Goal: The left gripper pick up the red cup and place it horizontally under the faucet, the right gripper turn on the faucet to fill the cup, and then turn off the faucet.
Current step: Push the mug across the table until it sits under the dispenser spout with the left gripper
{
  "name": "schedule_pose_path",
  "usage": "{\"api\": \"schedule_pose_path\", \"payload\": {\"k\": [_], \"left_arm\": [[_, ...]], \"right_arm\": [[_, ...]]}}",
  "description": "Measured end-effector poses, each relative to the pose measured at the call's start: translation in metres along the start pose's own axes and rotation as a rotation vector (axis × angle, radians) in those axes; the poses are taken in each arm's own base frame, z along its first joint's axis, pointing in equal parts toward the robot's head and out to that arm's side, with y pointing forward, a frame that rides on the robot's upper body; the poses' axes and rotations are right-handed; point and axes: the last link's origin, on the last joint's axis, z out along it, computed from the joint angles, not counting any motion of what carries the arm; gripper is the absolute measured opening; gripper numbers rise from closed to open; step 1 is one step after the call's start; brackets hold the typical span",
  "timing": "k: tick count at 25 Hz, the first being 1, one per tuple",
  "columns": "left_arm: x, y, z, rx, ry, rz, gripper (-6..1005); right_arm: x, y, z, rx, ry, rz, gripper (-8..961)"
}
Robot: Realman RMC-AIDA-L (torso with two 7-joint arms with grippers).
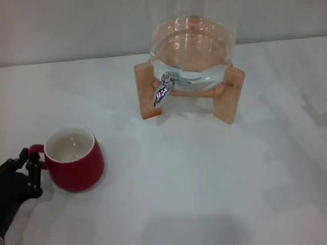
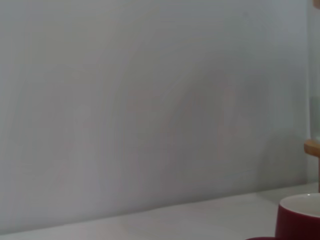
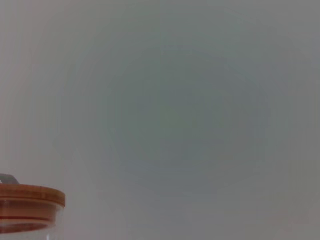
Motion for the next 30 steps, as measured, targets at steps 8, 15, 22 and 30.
{"api": "schedule_pose_path", "payload": {"k": [8,15,22,30], "left_arm": [[0.007,-0.016,0.016,-0.006,0.0,-0.019,125],[0.018,-0.027,0.037,-0.028,0.006,0.009,125],[0.03,-0.028,0.057,-0.072,0.019,0.046,124],[0.036,-0.022,0.079,-0.128,-0.015,0.095,123]], "right_arm": [[-0.001,0.003,0.0,-0.017,-0.007,0.01,825],[-0.002,0.005,-0.002,-0.023,-0.016,0.019,825],[-0.002,0.007,-0.003,-0.036,-0.016,0.027,824],[0.0,0.01,-0.001,-0.05,-0.008,0.031,824]]}}
